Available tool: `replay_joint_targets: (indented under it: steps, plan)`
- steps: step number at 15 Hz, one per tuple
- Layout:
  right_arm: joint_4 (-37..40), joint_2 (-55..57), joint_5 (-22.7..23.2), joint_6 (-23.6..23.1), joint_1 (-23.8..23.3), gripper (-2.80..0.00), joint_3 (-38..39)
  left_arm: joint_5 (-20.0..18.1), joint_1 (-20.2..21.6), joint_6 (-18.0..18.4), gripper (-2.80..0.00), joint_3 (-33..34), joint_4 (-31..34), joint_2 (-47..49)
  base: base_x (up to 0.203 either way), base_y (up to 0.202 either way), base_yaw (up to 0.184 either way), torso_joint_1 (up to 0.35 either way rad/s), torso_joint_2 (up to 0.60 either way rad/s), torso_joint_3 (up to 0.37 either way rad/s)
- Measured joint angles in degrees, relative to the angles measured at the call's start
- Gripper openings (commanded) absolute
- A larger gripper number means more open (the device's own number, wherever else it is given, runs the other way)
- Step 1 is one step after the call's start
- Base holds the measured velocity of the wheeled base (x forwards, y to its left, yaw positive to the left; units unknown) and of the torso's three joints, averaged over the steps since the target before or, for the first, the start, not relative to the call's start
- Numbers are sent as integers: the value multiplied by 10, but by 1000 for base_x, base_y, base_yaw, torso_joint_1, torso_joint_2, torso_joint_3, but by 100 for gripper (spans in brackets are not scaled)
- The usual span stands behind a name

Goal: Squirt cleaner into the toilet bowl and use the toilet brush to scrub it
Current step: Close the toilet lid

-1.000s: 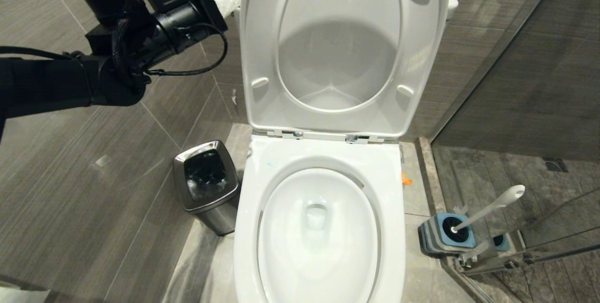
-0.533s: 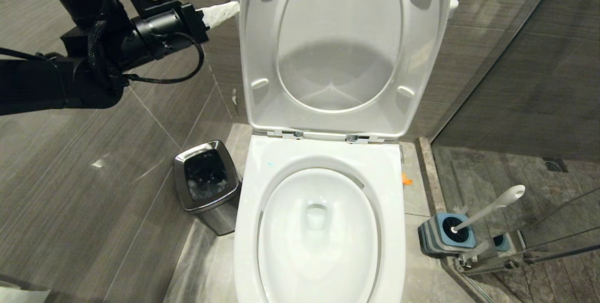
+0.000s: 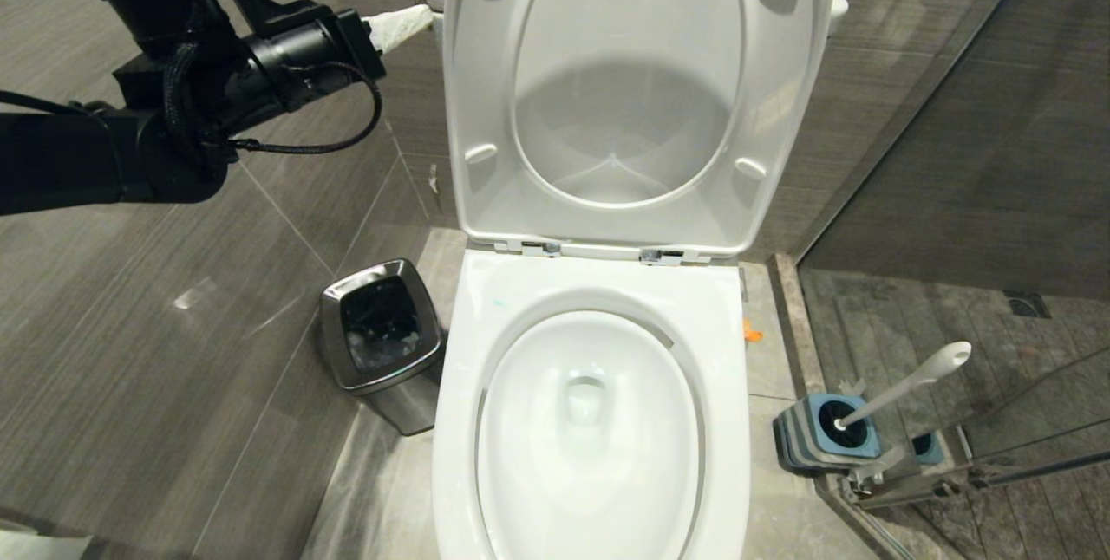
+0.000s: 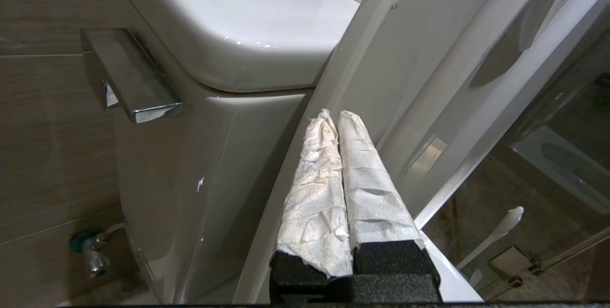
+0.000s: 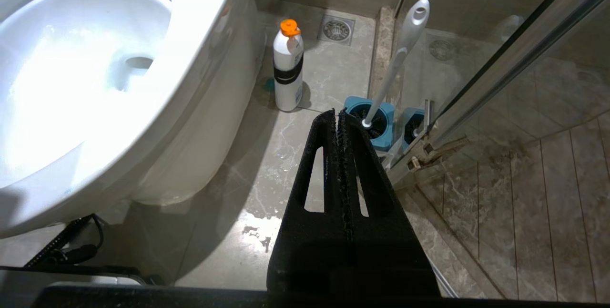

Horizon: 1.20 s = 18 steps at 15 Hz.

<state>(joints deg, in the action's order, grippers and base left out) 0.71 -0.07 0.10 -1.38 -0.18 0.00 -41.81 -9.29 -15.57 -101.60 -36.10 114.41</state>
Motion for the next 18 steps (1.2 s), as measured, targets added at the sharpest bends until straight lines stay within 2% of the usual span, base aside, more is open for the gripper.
replay_joint_targets:
  steps: [14, 16, 18]
  plan:
    - [0, 0, 0, 0, 0, -280, 0, -3, -16, 13, -280, -11, -20, 29, 0, 0, 0, 0, 0, 0]
    - [0, 0, 0, 0, 0, -280, 0, -18, -17, 5, -280, -8, -27, 26, 0, 0, 0, 0, 0, 0]
    - [0, 0, 0, 0, 0, -280, 0, -53, -16, -7, -280, 7, -26, 14, 0, 0, 0, 0, 0, 0]
